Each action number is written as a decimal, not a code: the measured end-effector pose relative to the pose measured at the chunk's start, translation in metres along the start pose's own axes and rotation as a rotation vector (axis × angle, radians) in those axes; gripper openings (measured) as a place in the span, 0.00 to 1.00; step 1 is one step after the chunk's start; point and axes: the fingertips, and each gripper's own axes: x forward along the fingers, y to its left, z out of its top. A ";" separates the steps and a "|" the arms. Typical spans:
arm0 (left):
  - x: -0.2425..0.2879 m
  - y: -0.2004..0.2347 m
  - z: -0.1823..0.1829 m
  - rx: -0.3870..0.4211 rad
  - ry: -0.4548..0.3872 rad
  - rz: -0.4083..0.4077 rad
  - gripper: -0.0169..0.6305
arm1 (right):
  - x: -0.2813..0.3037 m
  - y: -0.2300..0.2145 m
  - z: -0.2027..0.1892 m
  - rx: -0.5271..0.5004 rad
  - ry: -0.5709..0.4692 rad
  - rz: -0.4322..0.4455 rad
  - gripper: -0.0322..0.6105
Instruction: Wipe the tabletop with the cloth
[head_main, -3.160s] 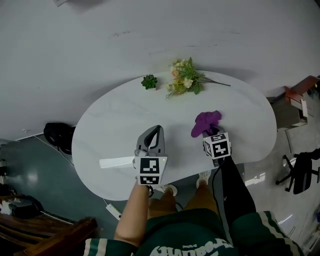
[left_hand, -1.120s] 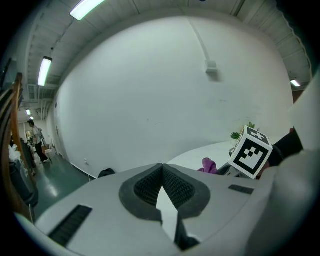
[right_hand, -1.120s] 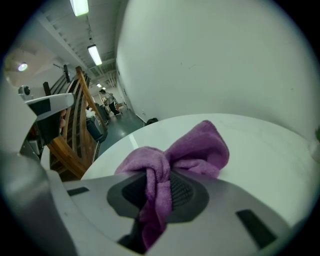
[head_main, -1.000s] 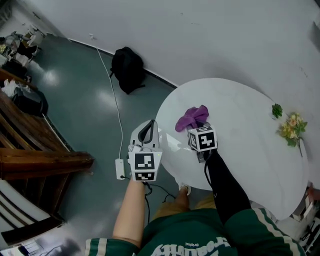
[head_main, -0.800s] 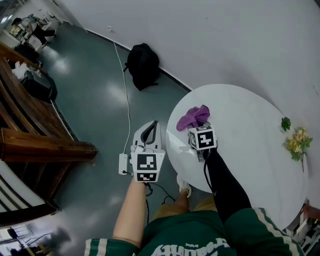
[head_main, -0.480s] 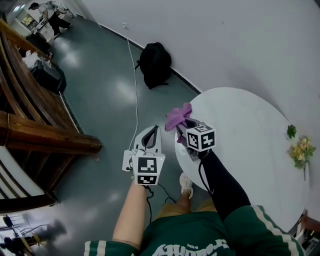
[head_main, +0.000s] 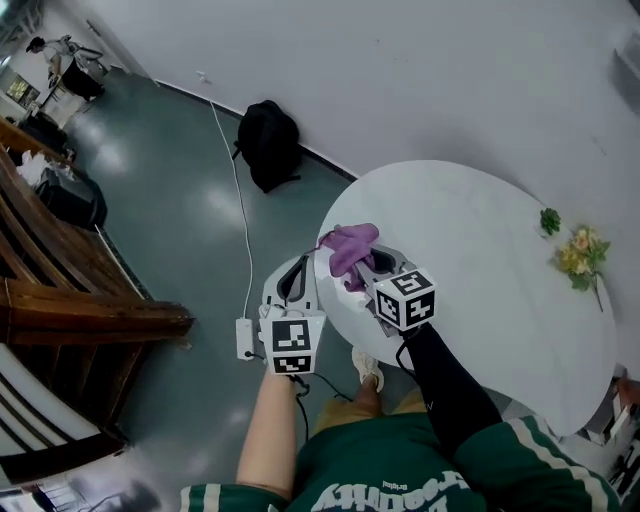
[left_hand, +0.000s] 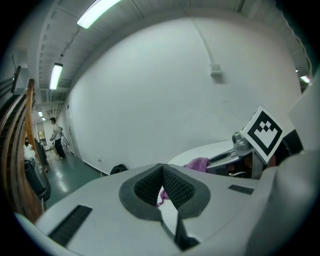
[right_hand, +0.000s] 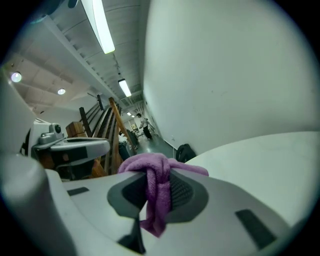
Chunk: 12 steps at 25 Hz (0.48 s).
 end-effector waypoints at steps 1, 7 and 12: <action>0.007 -0.014 0.005 0.007 -0.010 -0.027 0.03 | -0.014 -0.009 0.002 -0.004 -0.010 -0.022 0.16; 0.038 -0.115 0.032 0.064 -0.043 -0.204 0.03 | -0.109 -0.069 0.007 0.002 -0.071 -0.166 0.16; 0.052 -0.226 0.047 0.121 -0.060 -0.366 0.03 | -0.203 -0.128 -0.015 0.036 -0.090 -0.307 0.16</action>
